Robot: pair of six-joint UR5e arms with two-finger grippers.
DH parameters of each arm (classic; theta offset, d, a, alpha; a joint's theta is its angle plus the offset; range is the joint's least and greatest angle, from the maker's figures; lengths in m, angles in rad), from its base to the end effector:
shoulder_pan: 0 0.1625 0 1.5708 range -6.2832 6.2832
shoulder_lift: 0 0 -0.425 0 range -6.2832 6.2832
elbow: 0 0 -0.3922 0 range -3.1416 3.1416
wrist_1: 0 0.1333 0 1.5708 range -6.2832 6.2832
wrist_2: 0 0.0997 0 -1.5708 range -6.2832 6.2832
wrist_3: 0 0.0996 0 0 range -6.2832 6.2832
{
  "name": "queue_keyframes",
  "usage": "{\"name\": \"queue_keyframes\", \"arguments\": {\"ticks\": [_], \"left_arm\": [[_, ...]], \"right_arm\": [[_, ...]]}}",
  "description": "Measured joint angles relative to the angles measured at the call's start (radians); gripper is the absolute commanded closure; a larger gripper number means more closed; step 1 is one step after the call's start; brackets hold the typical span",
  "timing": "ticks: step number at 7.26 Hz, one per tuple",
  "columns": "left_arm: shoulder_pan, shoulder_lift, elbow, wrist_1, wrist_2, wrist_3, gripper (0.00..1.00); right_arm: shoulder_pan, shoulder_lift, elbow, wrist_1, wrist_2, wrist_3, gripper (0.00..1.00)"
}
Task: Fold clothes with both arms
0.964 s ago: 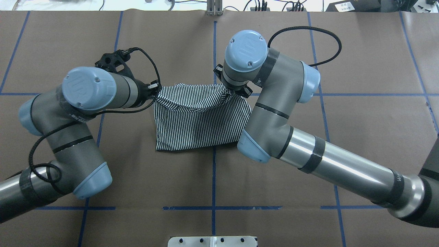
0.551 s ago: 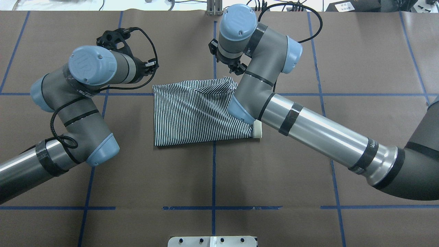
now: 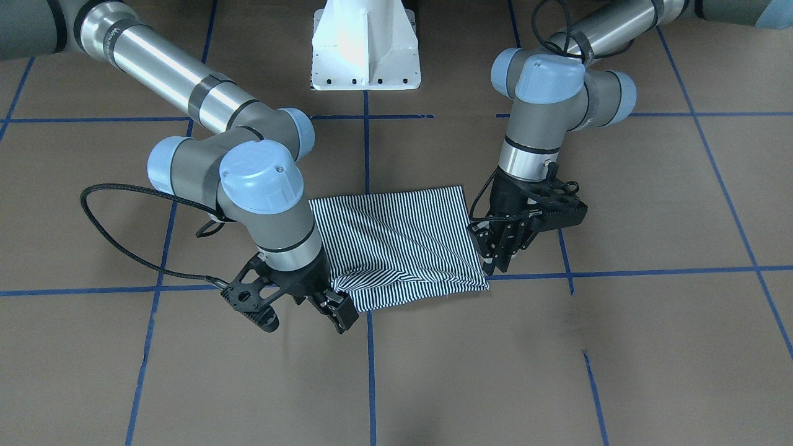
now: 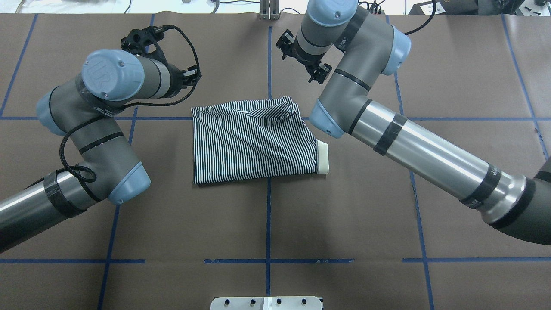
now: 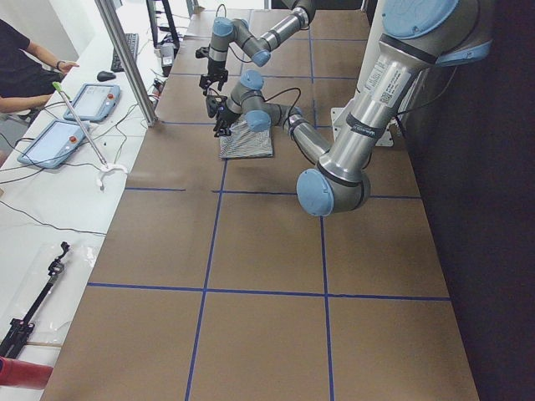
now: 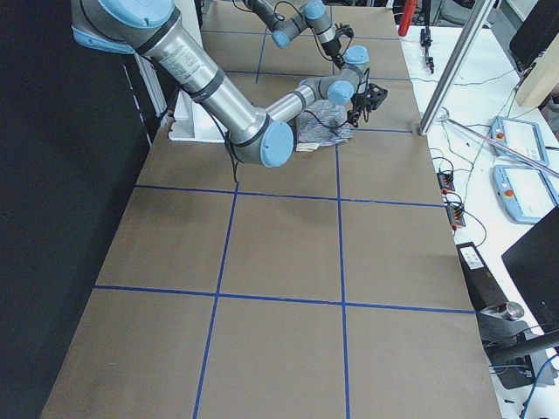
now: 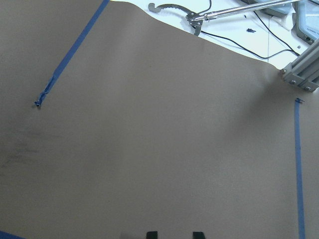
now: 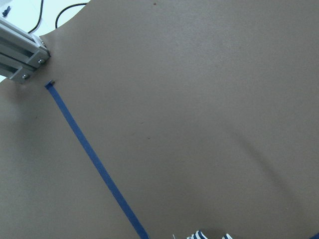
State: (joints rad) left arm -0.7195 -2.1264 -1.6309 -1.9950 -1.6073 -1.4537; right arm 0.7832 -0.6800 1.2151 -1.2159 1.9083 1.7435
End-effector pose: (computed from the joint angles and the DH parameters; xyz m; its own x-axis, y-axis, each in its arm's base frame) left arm 0.4265 -0.5461 0.2615 0.4524 -0.2411 -0.8586 0.5861 0.8061 0.0824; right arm -0.4987 -0.6381 0.2114 0.3563 0.5836 0.7297 -0.5529 0.7613 -0.3388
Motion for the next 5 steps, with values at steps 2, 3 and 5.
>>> {"name": "queue_keyframes", "arguments": {"ticks": [2,3,5], "left_arm": [[0.0,0.016,-0.038,0.006,-0.042,0.069,1.0],[-0.018,0.043,-0.072,0.008,-0.079,0.175,1.0],[-0.145,0.129,-0.114,0.007,-0.2,0.422,0.64]], "right_arm": [[0.01,-0.102,0.123,-0.001,0.025,-0.052,0.01],[0.038,-0.146,0.159,-0.001,0.062,-0.098,0.01],[0.163,-0.305,0.253,-0.001,0.184,-0.32,0.0]]}}
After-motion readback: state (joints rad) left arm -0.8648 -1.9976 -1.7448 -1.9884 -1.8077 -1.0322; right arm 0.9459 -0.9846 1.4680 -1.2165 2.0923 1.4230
